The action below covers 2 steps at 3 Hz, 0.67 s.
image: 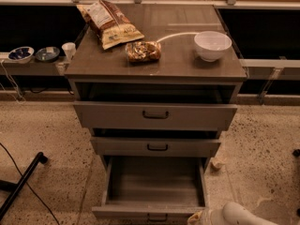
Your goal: Close bottom drawer
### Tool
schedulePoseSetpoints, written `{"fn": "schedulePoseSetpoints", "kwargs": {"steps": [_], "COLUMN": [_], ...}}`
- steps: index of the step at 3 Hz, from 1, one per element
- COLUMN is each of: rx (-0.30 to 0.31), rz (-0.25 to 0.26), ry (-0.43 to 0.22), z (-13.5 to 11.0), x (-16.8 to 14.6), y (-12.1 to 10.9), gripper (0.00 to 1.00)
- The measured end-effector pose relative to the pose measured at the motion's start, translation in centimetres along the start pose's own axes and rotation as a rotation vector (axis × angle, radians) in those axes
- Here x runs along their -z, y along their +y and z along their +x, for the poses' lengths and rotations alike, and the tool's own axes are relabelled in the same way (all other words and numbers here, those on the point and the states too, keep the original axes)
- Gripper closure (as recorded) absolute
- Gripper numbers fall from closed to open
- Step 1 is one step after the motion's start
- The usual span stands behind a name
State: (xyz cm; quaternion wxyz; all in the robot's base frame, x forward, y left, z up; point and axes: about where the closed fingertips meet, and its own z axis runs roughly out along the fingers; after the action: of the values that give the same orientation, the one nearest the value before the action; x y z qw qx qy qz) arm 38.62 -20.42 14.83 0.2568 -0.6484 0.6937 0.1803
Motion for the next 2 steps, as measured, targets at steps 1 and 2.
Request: {"fn": "schedulePoseSetpoints", "kwargs": {"steps": [1, 2], "rx": [-0.005, -0.024], "rz": [0.105, 0.174], "ry": [-0.033, -0.038], "z": [0.0, -0.6], "x": [-1.4, -2.7], "y": [-0.6, -1.4], "gripper": [1.00, 1.00]}}
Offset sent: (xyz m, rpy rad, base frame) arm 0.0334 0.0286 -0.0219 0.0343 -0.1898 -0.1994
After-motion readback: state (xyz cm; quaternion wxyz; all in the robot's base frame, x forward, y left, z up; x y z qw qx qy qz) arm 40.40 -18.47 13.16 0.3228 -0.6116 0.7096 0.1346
